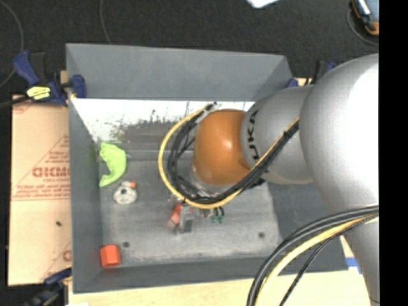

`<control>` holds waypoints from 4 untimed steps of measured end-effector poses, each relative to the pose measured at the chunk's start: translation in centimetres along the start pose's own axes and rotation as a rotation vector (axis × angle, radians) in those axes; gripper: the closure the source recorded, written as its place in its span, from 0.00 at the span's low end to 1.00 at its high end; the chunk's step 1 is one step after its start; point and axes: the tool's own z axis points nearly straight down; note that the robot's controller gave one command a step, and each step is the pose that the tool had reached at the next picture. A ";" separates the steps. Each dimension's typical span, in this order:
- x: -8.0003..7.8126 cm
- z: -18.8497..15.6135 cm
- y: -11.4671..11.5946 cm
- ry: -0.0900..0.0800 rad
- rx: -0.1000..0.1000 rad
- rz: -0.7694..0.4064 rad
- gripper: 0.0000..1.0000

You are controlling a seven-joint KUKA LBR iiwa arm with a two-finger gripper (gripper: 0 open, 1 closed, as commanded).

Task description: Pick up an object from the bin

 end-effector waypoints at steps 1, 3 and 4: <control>0.0 0.0 0.0 0.000 0.000 0.000 1.00; 0.4 -2.3 0.0 0.013 0.001 0.001 1.00; 0.2 -4.6 0.0 0.004 0.001 0.001 1.00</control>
Offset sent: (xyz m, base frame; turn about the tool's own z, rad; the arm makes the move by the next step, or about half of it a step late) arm 0.0001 0.0001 0.1091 0.0000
